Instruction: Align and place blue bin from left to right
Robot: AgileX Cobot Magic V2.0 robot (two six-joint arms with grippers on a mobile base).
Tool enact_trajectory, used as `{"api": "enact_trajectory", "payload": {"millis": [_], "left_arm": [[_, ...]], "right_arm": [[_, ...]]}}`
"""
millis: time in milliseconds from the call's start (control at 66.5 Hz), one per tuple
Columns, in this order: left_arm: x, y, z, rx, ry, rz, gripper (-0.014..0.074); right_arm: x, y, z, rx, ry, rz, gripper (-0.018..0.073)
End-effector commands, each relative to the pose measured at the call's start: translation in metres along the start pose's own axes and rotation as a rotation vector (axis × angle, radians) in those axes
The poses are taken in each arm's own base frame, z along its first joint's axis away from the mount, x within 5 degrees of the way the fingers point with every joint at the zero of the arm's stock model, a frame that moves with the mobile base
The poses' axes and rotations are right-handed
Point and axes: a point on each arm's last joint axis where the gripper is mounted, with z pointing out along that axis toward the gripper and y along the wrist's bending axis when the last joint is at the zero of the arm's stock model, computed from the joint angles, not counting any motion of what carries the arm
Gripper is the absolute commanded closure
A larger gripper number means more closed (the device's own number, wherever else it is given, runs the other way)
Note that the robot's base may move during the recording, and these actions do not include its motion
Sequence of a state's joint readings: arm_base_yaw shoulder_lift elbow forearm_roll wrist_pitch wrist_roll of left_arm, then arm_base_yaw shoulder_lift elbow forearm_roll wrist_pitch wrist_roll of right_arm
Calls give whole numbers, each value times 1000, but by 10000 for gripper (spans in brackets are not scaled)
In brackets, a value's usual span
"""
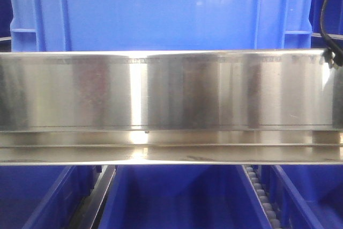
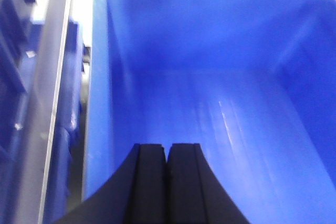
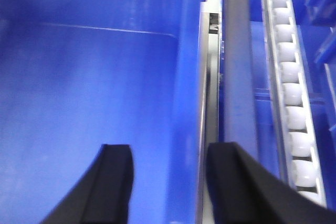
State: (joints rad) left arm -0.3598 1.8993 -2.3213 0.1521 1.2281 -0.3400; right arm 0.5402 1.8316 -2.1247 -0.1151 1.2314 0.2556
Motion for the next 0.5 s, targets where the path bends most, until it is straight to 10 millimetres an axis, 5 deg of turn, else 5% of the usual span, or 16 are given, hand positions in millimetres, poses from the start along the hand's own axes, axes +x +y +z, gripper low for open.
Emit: {"api": "enact_trajectory", "payload": {"millis": [0, 271, 481], "left_arm": [[1, -1, -2, 12, 1, -8, 708], [4, -1, 0, 8, 15, -6, 708], [4, -1, 0, 8, 15, -6, 708]], "right_arm": [[-2, -3, 7, 9, -3, 4, 346], [1, -4, 35, 8, 57, 17, 347], [1, -7, 39, -4, 67, 34, 347]]}}
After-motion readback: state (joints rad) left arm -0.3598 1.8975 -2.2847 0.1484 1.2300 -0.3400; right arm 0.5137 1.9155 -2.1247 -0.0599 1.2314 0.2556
